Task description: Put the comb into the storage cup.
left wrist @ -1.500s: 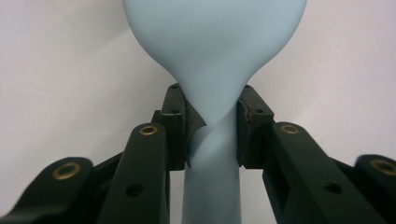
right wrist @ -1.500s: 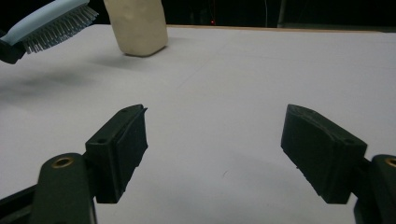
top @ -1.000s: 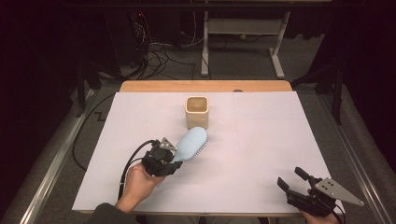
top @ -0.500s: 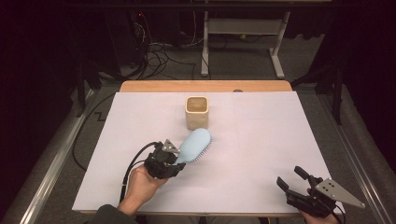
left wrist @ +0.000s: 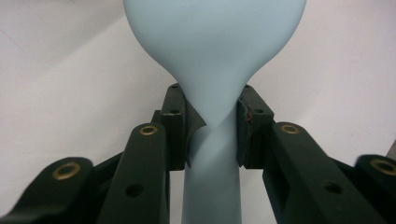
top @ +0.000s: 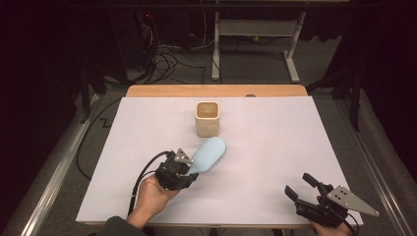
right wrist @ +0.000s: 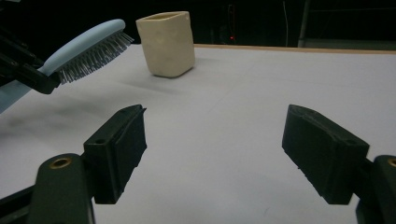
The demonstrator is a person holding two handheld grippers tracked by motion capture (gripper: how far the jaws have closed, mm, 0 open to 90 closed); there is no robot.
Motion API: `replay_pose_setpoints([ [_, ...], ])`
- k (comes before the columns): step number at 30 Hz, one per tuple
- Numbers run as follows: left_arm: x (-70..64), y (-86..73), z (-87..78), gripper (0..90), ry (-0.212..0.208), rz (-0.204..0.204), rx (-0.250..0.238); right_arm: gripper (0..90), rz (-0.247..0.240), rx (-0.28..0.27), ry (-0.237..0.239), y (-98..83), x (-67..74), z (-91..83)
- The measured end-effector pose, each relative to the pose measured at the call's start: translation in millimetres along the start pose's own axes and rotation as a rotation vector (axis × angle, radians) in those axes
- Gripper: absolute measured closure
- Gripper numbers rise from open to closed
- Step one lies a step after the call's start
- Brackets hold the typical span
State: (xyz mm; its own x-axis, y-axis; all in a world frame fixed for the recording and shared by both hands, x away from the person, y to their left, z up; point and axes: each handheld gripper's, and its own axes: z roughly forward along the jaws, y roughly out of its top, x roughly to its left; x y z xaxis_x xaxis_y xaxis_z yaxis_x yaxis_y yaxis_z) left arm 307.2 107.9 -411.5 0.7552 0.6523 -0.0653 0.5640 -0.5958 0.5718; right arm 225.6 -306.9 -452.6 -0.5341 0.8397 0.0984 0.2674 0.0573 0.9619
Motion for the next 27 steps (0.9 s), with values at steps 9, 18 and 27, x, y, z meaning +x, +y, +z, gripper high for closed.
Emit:
replay_pose_setpoints([
  [9,-3.7,1.8,1.2,69.4,-0.010,0.009,-0.002,17.1,-0.013,0.007,0.019,3.1,8.1,9.6],
  [18,-5.6,4.2,1.9,69.4,-0.009,0.013,-0.007,16.1,0.008,0.032,0.049,10.4,15.4,17.5],
  [27,-7.1,5.6,1.5,69.4,-0.008,0.014,-0.018,16.1,-0.004,0.051,0.078,17.7,25.4,28.4],
])
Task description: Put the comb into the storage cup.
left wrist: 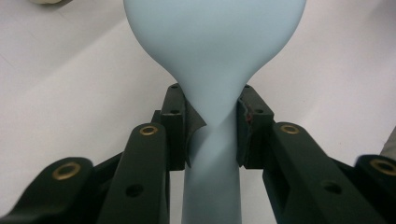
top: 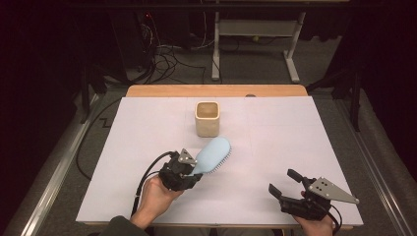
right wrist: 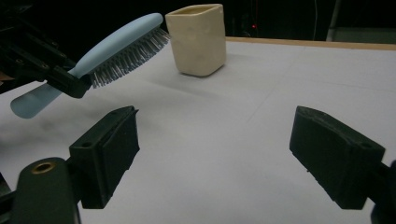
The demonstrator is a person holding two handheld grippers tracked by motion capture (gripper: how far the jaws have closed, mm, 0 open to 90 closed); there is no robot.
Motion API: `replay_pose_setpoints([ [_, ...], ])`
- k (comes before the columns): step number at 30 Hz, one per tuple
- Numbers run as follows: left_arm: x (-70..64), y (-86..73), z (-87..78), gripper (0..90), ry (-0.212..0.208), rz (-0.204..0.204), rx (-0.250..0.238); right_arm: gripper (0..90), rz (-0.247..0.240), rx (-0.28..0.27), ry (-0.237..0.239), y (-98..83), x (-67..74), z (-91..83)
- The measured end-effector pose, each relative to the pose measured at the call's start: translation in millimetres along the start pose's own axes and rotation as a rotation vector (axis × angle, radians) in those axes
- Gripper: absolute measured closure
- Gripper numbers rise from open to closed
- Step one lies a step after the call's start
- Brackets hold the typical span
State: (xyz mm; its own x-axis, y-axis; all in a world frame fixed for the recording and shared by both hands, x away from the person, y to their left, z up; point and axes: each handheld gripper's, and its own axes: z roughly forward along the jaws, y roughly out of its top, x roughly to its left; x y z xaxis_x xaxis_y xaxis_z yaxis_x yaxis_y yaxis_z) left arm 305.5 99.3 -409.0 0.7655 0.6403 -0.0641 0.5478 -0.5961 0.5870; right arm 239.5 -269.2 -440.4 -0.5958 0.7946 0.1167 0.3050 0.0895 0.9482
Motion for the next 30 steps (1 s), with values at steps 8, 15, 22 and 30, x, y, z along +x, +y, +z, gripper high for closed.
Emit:
replay_pose_setpoints([
  [8,-1.7,2.2,-0.3,69.4,0.004,0.000,-0.012,15.8,0.030,0.006,0.072,4.8,8.7,13.3],
  [15,-2.2,4.3,-1.1,69.4,0.001,0.000,-0.018,15.7,0.057,0.009,0.103,9.1,15.6,24.5],
  [22,-2.6,6.7,-1.7,69.4,0.006,0.002,-0.023,15.6,0.064,0.031,0.134,12.5,22.6,37.7],
  [30,-7.1,7.6,1.0,69.4,0.012,0.013,-0.027,15.5,0.093,0.041,0.176,19.7,29.6,51.4],
])
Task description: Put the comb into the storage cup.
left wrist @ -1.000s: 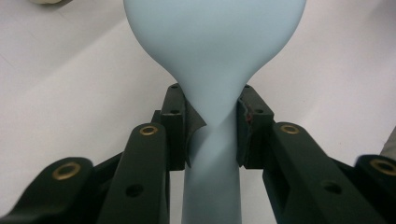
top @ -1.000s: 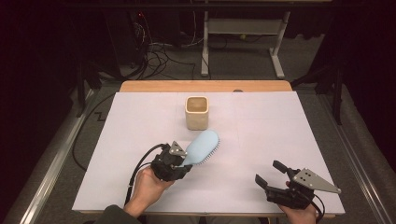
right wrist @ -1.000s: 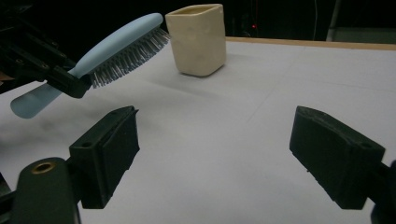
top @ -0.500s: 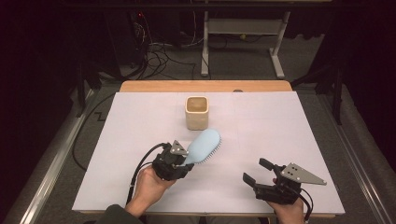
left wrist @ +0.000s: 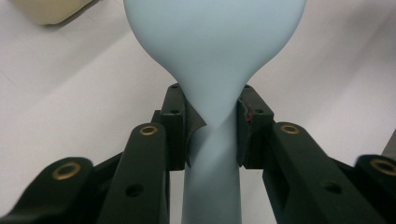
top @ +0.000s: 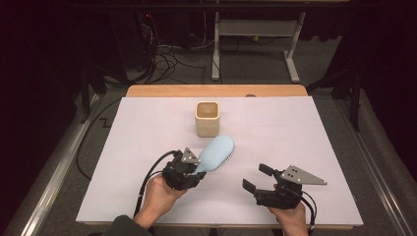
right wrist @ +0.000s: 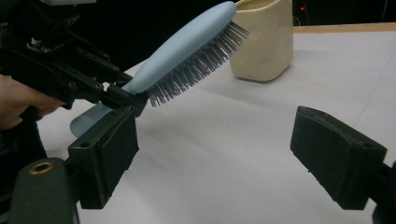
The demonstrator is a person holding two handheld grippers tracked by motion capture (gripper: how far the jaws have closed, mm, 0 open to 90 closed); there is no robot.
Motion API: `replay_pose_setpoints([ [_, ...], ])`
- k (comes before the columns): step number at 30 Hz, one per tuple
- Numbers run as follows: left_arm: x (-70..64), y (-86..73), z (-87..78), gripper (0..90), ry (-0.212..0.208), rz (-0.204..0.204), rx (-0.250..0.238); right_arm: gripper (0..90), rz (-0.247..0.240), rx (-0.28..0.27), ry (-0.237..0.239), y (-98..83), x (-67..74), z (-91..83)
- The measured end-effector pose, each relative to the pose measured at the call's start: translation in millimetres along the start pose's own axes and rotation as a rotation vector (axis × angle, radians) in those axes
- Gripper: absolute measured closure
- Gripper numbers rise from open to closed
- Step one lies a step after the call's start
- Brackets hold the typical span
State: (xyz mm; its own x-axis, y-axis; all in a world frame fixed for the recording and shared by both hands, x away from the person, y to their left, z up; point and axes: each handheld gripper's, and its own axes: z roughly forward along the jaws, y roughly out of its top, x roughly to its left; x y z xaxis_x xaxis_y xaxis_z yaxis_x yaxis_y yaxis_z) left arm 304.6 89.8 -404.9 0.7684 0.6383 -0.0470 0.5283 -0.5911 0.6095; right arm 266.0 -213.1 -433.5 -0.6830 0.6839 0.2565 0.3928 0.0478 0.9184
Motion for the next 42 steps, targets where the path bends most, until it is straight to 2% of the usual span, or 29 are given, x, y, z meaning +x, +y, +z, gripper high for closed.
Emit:
replay_pose_setpoints([
  [4,-2.8,1.9,0.3,69.4,0.000,0.007,-0.008,15.4,0.011,-0.005,0.015,6.2,0.3,5.9],
  [16,-9.1,4.8,4.2,69.5,0.009,0.027,0.000,15.7,0.033,0.051,0.054,10.1,5.5,30.6],
  [20,-11.1,6.9,4.1,69.5,0.002,0.032,-0.015,15.8,0.052,0.078,0.064,11.7,5.6,38.0],
  [27,-13.1,8.1,4.2,69.5,0.001,0.040,-0.015,15.9,0.095,0.098,0.082,13.8,5.7,49.3],
  [42,-16.4,9.4,9.1,69.5,-0.003,0.045,-0.027,14.7,0.122,0.128,0.078,19.4,9.9,69.4],
])
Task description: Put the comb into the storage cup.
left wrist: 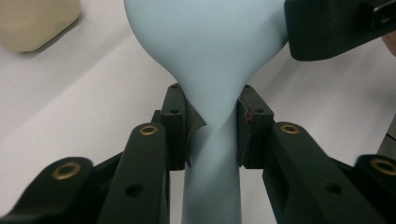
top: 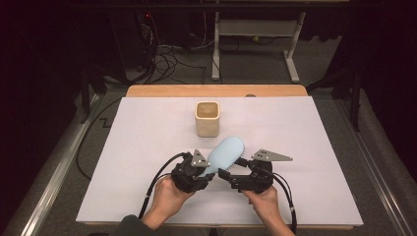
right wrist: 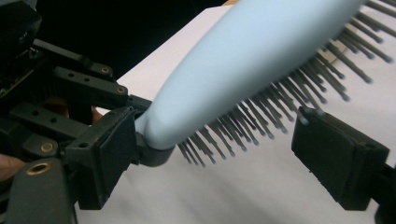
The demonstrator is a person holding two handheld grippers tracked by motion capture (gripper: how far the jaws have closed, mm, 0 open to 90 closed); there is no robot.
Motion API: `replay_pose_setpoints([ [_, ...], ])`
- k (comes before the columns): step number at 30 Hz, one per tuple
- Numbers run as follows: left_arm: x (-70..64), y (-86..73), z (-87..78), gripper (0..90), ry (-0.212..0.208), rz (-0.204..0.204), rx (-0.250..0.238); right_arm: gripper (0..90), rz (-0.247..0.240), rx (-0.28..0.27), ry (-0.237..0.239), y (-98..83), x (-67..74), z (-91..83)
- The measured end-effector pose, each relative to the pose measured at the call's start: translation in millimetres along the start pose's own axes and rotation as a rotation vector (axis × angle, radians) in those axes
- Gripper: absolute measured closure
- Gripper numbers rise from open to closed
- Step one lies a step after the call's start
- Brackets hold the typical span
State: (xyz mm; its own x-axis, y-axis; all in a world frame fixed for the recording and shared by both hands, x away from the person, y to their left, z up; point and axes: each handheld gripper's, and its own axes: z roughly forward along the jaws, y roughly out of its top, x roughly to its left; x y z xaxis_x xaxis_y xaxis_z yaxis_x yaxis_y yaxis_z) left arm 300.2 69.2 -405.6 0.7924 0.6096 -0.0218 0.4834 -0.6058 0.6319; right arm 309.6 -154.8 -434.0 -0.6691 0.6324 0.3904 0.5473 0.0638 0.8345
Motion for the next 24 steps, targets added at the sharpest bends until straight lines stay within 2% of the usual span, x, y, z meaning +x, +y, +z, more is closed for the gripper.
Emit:
replay_pose_setpoints([
  [7,-1.8,0.6,0.4,69.5,0.000,0.005,-0.010,14.5,0.032,0.036,0.003,4.2,1.9,13.3],
  [14,-4.0,1.5,2.3,69.4,-0.005,0.011,-0.008,16.3,0.047,0.046,-0.004,7.0,3.6,20.5],
  [24,-5.2,2.9,2.5,69.5,-0.012,0.025,-0.003,25.4,0.092,0.057,-0.001,11.0,4.1,22.7],
])
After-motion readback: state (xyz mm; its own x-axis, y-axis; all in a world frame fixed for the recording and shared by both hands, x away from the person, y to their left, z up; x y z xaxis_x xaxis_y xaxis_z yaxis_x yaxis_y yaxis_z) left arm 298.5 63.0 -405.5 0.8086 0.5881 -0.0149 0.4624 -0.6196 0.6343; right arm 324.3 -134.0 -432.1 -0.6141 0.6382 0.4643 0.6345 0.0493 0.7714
